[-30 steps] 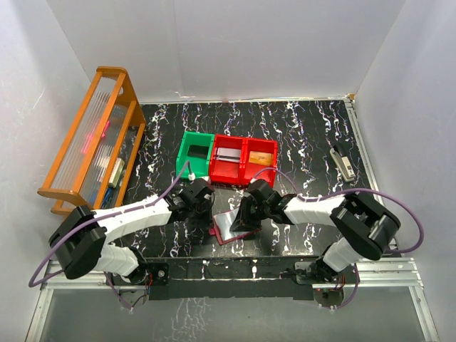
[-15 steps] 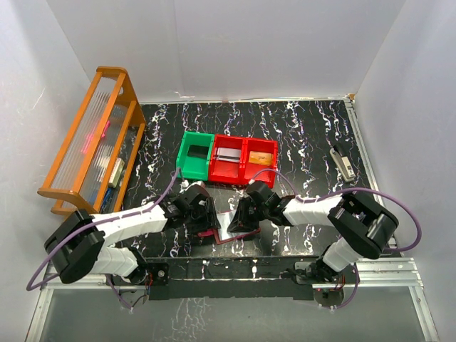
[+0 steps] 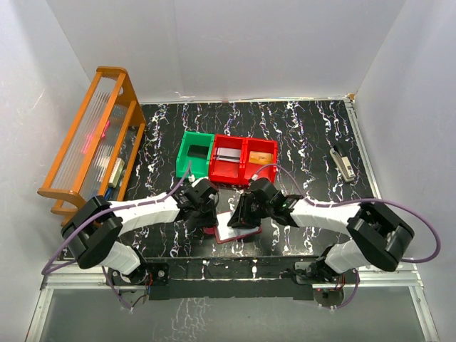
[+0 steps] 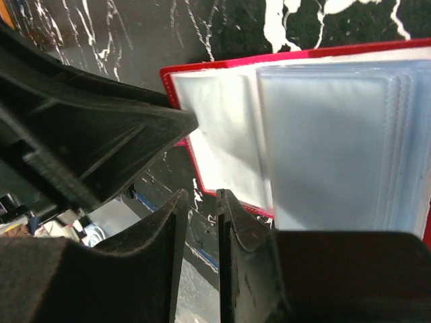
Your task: Take the credit cards out of the card holder
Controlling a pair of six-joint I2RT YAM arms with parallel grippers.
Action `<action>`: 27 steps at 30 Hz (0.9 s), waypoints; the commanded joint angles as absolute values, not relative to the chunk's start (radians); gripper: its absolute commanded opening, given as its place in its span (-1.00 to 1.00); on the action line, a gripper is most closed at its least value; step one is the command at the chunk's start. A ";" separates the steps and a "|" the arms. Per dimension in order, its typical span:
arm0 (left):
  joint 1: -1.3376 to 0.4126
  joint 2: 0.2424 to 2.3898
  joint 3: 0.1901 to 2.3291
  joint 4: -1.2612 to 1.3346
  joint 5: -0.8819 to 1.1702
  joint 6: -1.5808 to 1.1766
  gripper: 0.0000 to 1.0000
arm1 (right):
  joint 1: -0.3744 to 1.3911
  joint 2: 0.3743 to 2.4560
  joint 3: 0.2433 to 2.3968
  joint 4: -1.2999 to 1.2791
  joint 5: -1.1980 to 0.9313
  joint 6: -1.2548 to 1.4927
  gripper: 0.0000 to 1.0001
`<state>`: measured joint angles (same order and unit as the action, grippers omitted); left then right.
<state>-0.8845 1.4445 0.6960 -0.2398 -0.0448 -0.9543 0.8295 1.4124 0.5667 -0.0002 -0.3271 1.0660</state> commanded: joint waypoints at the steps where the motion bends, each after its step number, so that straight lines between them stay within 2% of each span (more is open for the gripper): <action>1: -0.878 1.499 0.710 -0.335 -0.092 -0.916 -0.51 | 0.824 1.323 0.673 -0.159 -0.209 1.003 -0.54; 6: -0.878 1.485 0.699 -0.340 -0.080 -0.901 -0.58 | 0.764 1.251 0.716 -0.377 -0.024 0.951 -0.39; 12: -0.878 1.448 0.690 -0.324 -0.062 -0.883 -0.57 | 0.695 1.202 0.651 -0.352 -0.108 0.919 -0.32; 27: -0.878 1.460 0.709 -0.322 -0.042 -0.873 -0.57 | 0.688 1.279 0.598 -0.297 -0.210 0.909 -0.28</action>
<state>-0.8810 1.4605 0.7162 -0.2634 -0.0406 -0.8925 0.6918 1.2663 0.6060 -0.3561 -0.1905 0.9173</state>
